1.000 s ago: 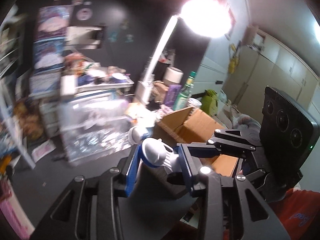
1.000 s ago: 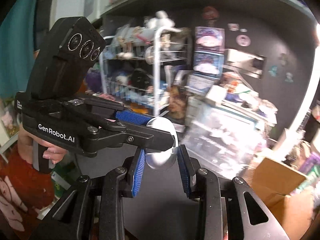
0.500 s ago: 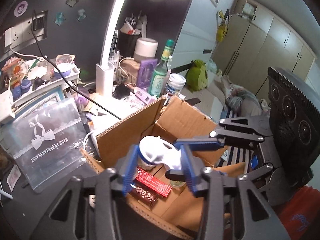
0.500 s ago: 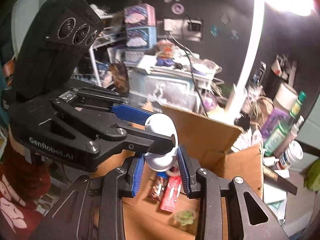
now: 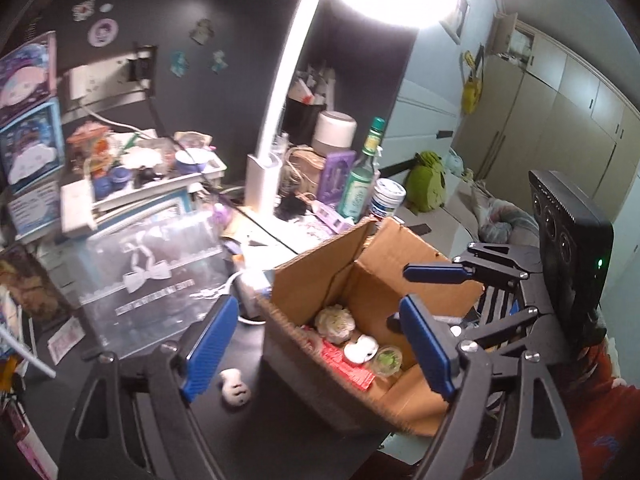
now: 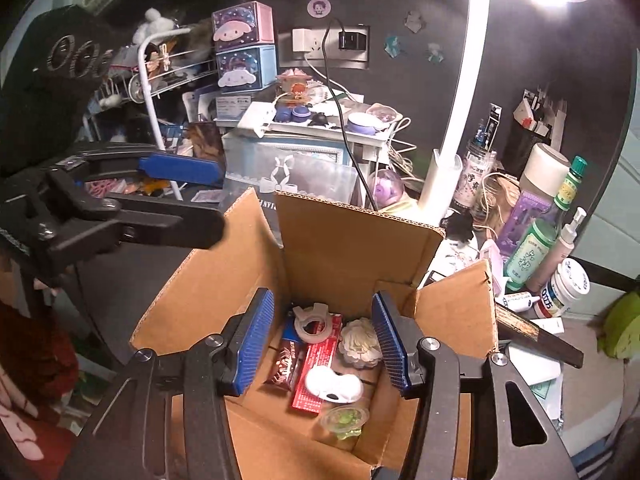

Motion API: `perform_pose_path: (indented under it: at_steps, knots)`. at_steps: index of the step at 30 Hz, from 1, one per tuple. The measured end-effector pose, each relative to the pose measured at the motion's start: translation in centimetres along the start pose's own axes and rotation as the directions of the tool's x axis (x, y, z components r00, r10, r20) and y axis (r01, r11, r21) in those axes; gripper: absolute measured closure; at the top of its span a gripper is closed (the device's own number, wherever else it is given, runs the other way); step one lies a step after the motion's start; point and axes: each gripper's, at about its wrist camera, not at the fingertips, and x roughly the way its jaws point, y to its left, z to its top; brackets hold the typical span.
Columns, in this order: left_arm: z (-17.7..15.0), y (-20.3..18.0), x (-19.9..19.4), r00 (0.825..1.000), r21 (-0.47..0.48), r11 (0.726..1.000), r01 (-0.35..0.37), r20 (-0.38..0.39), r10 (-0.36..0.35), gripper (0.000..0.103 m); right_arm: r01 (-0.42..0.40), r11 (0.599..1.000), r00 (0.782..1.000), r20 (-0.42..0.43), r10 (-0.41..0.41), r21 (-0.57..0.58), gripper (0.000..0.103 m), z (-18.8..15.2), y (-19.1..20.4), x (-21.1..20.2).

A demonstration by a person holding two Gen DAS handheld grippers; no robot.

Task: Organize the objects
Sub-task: 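Carry the figurine into the cardboard box and open the left tool, then reach the right tool to the white-and-brown figurine and grasp it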

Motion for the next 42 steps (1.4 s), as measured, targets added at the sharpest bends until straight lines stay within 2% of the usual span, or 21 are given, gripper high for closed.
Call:
perform_pose_path:
  at_steps: [5, 8, 12, 18, 21, 23, 27, 29, 33, 38, 42]
  knots:
    - [-1.7, 2.4, -3.9, 0.997, -0.037, 0.998, -0.046, 0.056, 0.048, 0.021, -0.027, 1.000, 0.999, 0.030, 0.027, -0.015, 0.056, 0.8, 2.6, -1.0]
    - [-3.4, 4.2, -6.5, 0.991, -0.064, 0.994, -0.092, 0.091, 0.097, 0.018, -0.051, 0.998, 0.996, 0.065, 0.054, -0.049, 0.056, 1.4, 5.6, -1.7]
    - [-6.2, 6.6, -9.0, 0.979, -0.104, 0.982, -0.158, 0.111, 0.169, 0.018, -0.123, 0.988, 0.988, 0.086, 0.131, -0.093, 0.056, 1.7, 10.3, -1.5]
    - [-11.2, 9.8, -11.2, 0.966, -0.146, 0.966, -0.212, 0.115, 0.230, 0.018, -0.253, 0.962, 0.965, 0.047, 0.259, -0.104, 0.056, 0.6, 17.4, 1.7]
    - [-13.7, 11.4, -11.2, 0.961, -0.158, 0.956, -0.247, 0.089, 0.263, 0.018, -0.271, 0.960, 0.962, 0.007, 0.272, -0.073, 0.056, -0.6, 19.5, 4.2]
    - [-15.3, 12.2, -11.1, 0.961, -0.167, 0.953, -0.252, 0.069, 0.267, 0.018, -0.244, 0.969, 0.969, -0.032, 0.243, -0.047, 0.056, -1.6, 20.3, 6.4]
    - [-17.9, 13.3, -10.8, 0.964, -0.184, 0.951, -0.250, 0.040, 0.262, 0.018, -0.094, 0.996, 0.992, -0.089, 0.092, -0.013, 0.056, -3.4, 20.4, 10.9]
    - [-18.9, 13.7, -10.6, 0.968, -0.198, 0.951, -0.240, 0.029, 0.250, 0.018, -0.024, 1.000, 0.994, -0.103, 0.026, 0.012, 0.056, -3.9, 19.3, 12.4]
    - [-19.8, 14.2, -10.5, 0.973, -0.220, 0.951, -0.218, 0.026, 0.229, 0.018, 0.123, 0.991, 0.983, -0.145, -0.115, 0.051, 0.056, -4.2, 17.1, 15.7]
    - [-19.8, 14.3, -10.8, 0.976, -0.220, 0.954, -0.202, 0.037, 0.215, 0.018, 0.239, 0.971, 0.960, -0.152, -0.234, 0.011, 0.056, -3.7, 15.6, 18.2]
    - [-19.6, 14.3, -10.8, 0.976, -0.219, 0.955, -0.198, 0.044, 0.212, 0.018, 0.263, 0.964, 0.953, -0.159, -0.256, 0.024, 0.059, -3.3, 14.5, 19.7]
